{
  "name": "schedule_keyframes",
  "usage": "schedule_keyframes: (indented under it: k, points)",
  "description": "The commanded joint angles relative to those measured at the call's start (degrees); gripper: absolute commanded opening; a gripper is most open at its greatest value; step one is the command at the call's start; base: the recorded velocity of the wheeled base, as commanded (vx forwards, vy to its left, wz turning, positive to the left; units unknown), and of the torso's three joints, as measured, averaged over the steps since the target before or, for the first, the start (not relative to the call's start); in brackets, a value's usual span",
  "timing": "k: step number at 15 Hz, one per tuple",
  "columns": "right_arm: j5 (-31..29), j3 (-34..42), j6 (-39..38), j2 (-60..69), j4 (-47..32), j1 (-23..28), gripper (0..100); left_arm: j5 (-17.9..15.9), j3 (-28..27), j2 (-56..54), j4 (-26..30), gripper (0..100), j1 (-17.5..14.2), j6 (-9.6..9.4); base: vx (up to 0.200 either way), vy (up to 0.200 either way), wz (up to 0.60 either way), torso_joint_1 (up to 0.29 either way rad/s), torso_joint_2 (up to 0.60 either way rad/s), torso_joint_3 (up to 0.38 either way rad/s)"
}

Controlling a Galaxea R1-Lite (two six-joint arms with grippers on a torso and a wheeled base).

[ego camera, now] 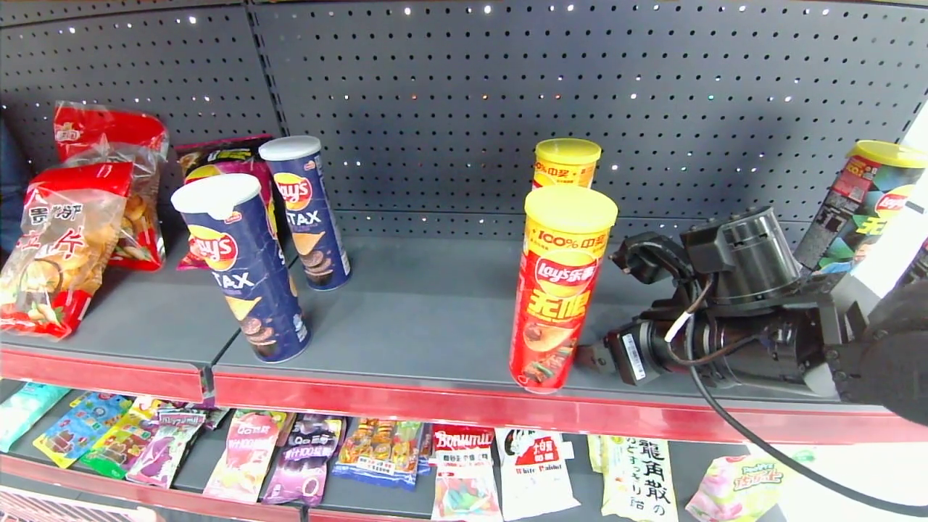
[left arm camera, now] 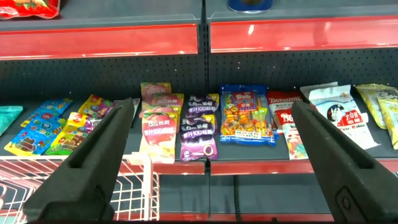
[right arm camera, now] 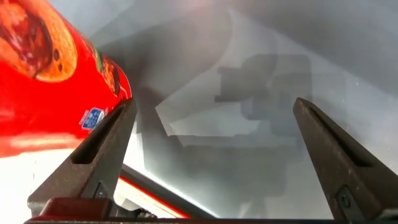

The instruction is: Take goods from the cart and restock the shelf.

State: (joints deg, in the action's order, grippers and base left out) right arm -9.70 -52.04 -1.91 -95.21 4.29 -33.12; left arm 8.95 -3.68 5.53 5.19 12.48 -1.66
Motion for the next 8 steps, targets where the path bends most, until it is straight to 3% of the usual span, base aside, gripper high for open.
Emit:
schedule_keyframes:
  k: [1,8]
  points:
    - [0.0,-0.4,0.0,-0.3,0.0,-0.3,100,0.0,0.0,0.1,0.0,100,0.0,-0.01,0.0,0.0,0.0,0.0,0.0,0.0]
    - [-2.7,1.7,-0.7,2.1,0.0,0.3,100,-0.1,0.0,0.1,0.0,100,0.0,-0.01,0.0,0.0,0.0,0.0,0.0,0.0]
